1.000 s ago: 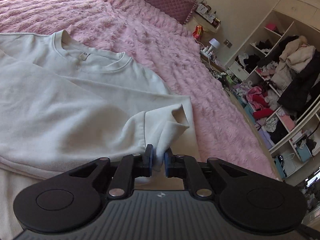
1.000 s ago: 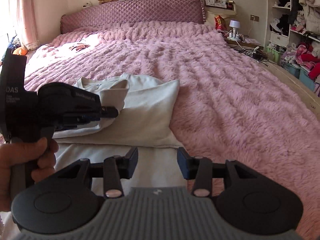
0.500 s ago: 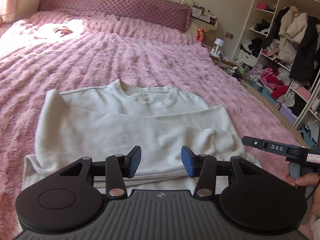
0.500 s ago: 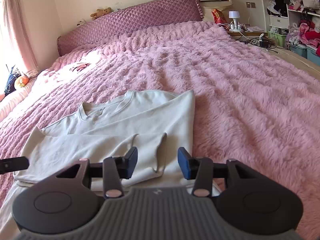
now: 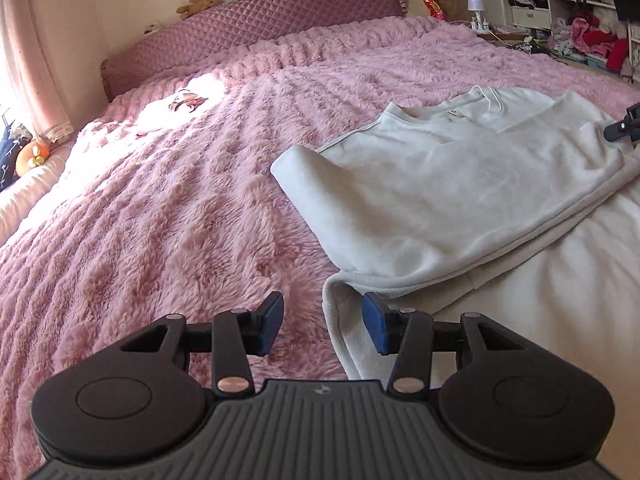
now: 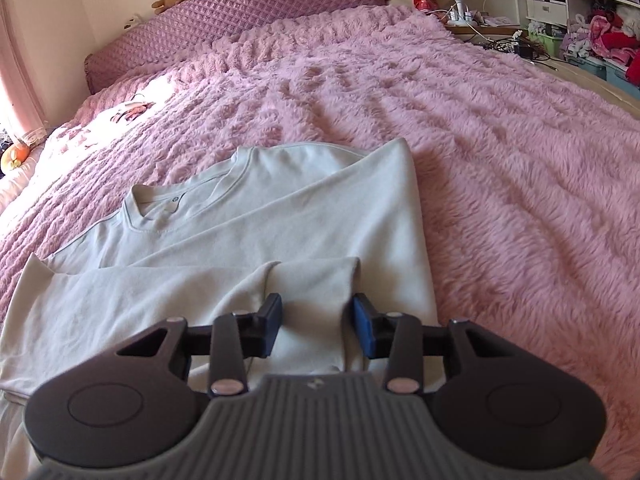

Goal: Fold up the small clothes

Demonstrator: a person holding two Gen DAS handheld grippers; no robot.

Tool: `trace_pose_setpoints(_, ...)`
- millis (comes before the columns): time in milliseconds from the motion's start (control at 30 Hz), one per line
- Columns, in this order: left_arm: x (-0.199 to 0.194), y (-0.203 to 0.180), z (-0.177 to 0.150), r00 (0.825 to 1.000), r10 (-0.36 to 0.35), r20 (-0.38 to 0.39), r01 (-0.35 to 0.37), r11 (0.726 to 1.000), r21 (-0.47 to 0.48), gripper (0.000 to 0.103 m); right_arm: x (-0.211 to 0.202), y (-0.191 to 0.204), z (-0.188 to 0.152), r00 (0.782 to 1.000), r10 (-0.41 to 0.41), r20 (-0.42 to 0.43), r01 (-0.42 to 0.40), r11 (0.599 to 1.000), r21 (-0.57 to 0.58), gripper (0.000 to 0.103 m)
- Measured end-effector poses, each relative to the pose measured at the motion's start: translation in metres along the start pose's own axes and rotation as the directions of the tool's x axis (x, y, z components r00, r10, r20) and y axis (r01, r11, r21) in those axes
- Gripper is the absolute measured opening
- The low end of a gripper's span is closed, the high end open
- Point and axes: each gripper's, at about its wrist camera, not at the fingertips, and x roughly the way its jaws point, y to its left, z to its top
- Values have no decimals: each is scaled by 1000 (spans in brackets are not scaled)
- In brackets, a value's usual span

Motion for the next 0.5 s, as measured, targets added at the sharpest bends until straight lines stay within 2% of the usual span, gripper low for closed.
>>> trace_pose_setpoints(133,13,-6,2,999,-45,3,44,998,46,30,1,4,-1,1000,2,-14,-2,999,-37,35)
trace_pose_setpoints(167,14,-7,1,998,-54,13,53,997,50,27,1,4,-1,1000,-2,-14,2,999,-42,30)
trace_pose_setpoints(233,14,-9,1,998,-61,34,59,996,61,6,2,3,-2,1000,1,-18,-1,999,-40,19)
trace_pose_setpoints(267,14,-7,0,996,-70,50,67,996,60,6,2,3,-2,1000,0,-19,0,999,-38,13)
trace_pose_setpoints(367,11,-4,1,995,-64,76,63,998,19,4,2,2,-2,1000,8,-21,-9,999,-35,3)
trace_pose_setpoints(433,7,-4,1,995,-33,93,34,999,-14,4,0,2,-2,1000,14,-11,-14,999,-30,1)
trace_pose_setpoints(500,2,1,2,994,-5,105,14,996,-93,4,-6,2,-2,1000,19,11,-19,1000,-12,1)
